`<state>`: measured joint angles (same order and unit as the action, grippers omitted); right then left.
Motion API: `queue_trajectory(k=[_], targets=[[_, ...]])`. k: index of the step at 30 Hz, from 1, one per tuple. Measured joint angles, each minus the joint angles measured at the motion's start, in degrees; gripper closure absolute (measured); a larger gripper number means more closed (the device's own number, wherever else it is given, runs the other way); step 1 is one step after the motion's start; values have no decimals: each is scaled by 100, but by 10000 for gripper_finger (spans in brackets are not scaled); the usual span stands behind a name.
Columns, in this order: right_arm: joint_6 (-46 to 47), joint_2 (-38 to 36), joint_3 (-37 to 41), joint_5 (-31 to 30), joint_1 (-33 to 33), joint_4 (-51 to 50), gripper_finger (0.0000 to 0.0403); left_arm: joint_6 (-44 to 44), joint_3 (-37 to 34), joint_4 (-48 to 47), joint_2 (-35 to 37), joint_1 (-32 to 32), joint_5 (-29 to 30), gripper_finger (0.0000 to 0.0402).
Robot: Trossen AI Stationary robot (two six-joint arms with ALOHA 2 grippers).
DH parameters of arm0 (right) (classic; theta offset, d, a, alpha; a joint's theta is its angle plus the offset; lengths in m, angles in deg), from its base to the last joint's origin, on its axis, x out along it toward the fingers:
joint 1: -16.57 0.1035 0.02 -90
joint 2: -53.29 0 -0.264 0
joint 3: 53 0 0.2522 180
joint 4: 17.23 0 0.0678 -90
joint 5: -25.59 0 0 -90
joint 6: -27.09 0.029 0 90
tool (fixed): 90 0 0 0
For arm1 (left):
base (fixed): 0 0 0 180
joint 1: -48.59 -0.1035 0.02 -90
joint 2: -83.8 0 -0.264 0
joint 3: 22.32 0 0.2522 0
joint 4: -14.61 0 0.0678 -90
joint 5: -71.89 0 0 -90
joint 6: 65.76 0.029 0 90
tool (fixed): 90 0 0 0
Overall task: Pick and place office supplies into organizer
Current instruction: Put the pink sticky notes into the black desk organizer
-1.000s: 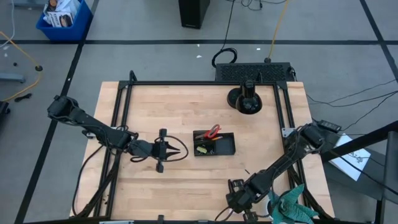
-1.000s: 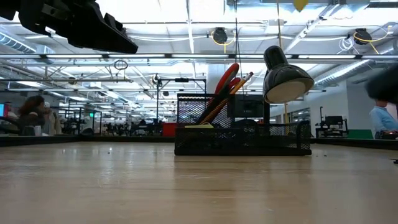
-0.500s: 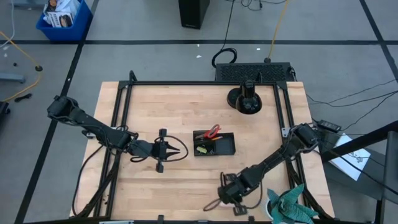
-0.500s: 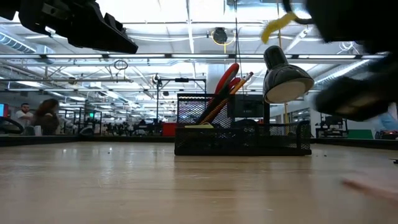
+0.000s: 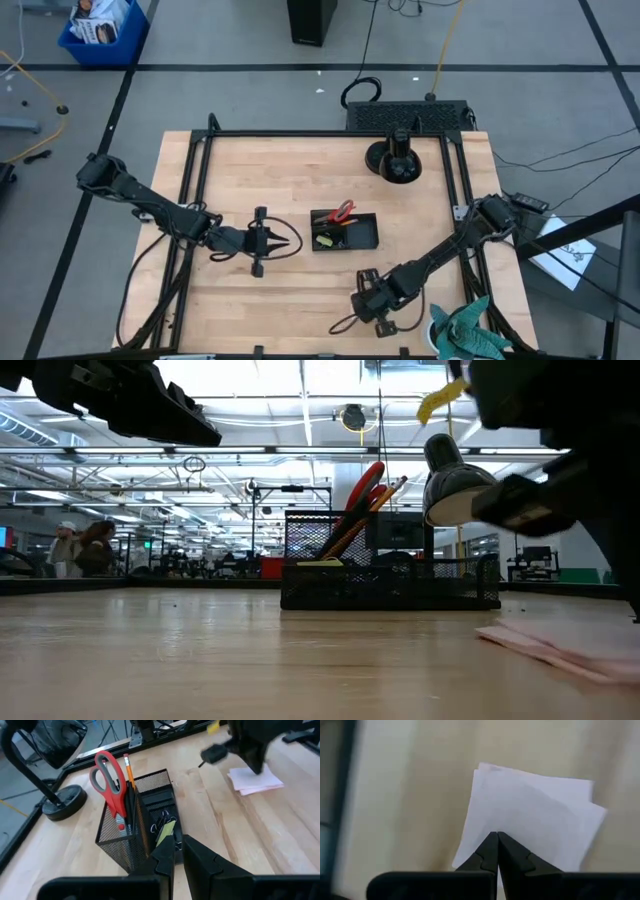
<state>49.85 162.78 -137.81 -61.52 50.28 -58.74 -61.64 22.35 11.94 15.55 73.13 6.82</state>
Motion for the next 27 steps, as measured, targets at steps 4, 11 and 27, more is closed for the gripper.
queue_trajectory(k=[4, 11, 27], targets=[[-95, -465, 4, -624, 105, 18, 403, 134, 2, -8, 0, 124, 241, 360], [-119, -1051, -7, -1363, 283, 69, 383, -143, 35, 206, -361, 433, 375, 360], [177, -1039, -16, -1039, 557, 8, 219, -205, 2664, -1122, -3484, 955, 65, 360]])
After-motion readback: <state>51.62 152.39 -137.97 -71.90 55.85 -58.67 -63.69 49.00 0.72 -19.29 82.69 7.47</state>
